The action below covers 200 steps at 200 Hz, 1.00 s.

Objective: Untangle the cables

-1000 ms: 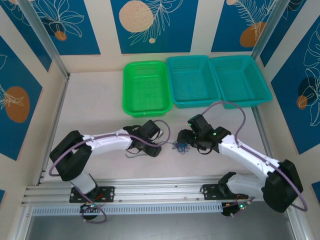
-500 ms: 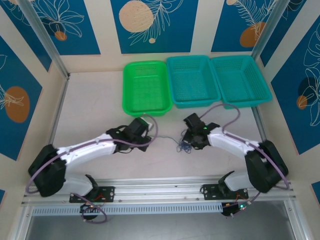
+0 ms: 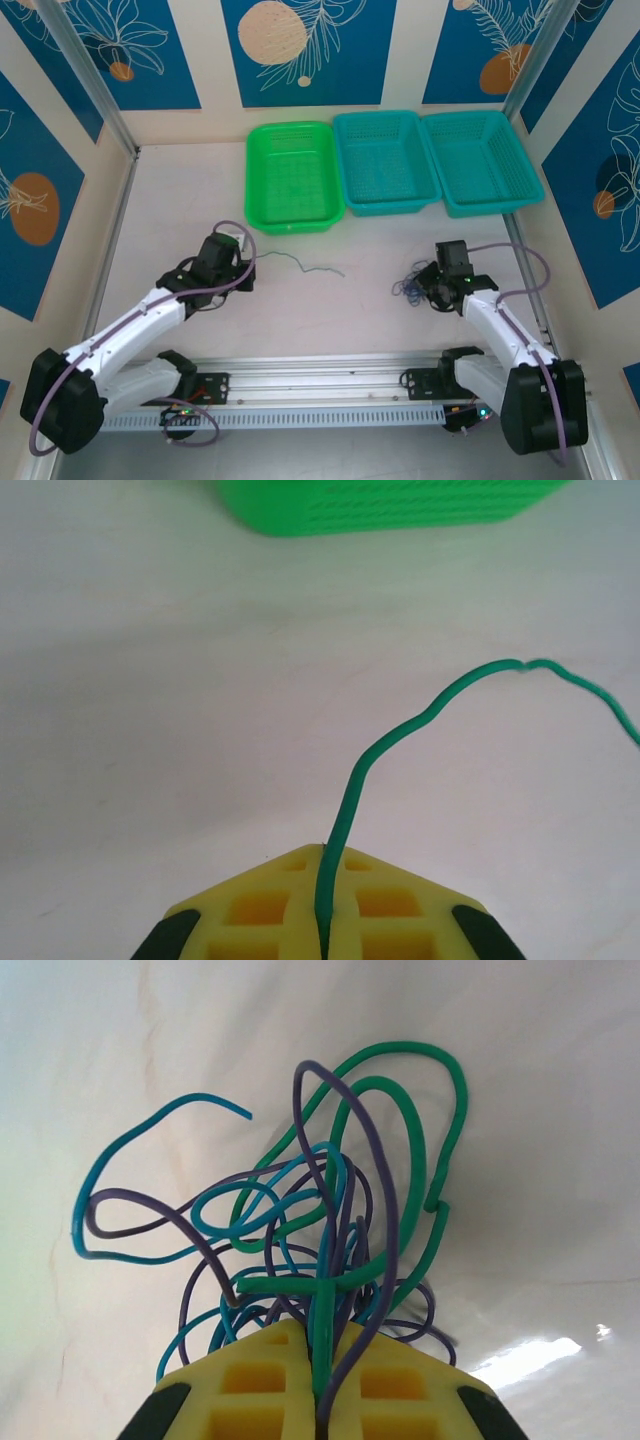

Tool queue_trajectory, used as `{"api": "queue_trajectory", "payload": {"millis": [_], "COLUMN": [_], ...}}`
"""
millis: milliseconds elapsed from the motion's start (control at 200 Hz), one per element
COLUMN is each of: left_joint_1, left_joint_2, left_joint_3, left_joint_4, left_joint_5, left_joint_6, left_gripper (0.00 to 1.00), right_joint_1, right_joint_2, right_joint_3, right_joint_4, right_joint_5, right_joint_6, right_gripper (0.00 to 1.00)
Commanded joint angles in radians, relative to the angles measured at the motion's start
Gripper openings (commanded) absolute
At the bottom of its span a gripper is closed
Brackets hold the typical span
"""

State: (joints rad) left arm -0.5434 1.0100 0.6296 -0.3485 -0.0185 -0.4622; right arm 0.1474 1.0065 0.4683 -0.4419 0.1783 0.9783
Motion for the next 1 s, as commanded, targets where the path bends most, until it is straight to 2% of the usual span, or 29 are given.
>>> {"api": "queue_trajectory", "payload": {"millis": [0,115,195,270,415,550,650,815,940,995], "left_joint_1": [0.001,-0.002,-0.001,-0.001,-0.009,-0.067,-0.110,-0.119,-0.124,-0.127], "left_joint_2": [-0.079,-0.096,-0.024,0.091,0.316,0.583,0.765,1.027,1.187,1.261], "left_joint_3": [0.016,0.084,0.199,0.336,0.546,0.837,1.008,1.271,1.394,1.476], "left_joint_4": [0.182,0.306,0.273,0.199,0.242,0.213,0.266,0.320,0.412,0.404], "left_joint_5": [0.191,0.262,0.188,0.100,0.126,0.063,0.059,0.056,0.084,0.078], "left_joint_6": [0.029,0.118,0.199,0.256,0.240,0.256,0.310,0.371,0.428,0.455], "left_gripper": [0.00,0.00,0.00,0.00,0.00,0.00,0.00,0.00,0.00,0.00], "right_joint_1": [0.116,0.270,0.318,0.329,0.342,0.352,0.361,0.374,0.377,0.377], "right_joint_2": [0.035,0.071,0.098,0.110,0.089,0.067,0.051,0.021,0.004,-0.004], "right_joint_3": [0.017,0.068,0.108,0.124,0.121,0.111,0.110,0.102,0.094,0.094], "right_joint_4": [0.098,0.105,0.078,0.080,0.066,0.059,0.046,0.027,0.017,0.013], "right_joint_5": [-0.161,-0.100,-0.064,-0.068,-0.053,-0.039,-0.025,-0.013,-0.007,-0.009], "right_joint_6": [-0.101,-0.136,-0.136,-0.135,-0.110,-0.083,-0.079,-0.087,-0.092,-0.095], "right_gripper": [0.00,0.00,0.00,0.00,0.00,0.00,0.00,0.00,0.00,0.00]}}
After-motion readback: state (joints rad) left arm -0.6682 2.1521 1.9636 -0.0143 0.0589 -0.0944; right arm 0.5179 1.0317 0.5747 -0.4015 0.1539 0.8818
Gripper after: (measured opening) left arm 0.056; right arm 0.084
